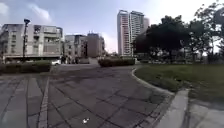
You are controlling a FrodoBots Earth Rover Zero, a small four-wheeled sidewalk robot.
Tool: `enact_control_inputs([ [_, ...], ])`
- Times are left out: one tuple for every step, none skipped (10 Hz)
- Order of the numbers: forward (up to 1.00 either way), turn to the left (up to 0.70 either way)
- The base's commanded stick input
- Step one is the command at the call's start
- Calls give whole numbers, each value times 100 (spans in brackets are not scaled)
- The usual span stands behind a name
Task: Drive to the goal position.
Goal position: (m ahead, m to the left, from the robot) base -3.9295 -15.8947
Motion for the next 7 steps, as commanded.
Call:
enact_control_inputs([
  [-70, 35],
  [-32, 54],
  [0, 29],
  [0, 0],
  [0, 0],
  [0, 0],
  [0, 0],
])
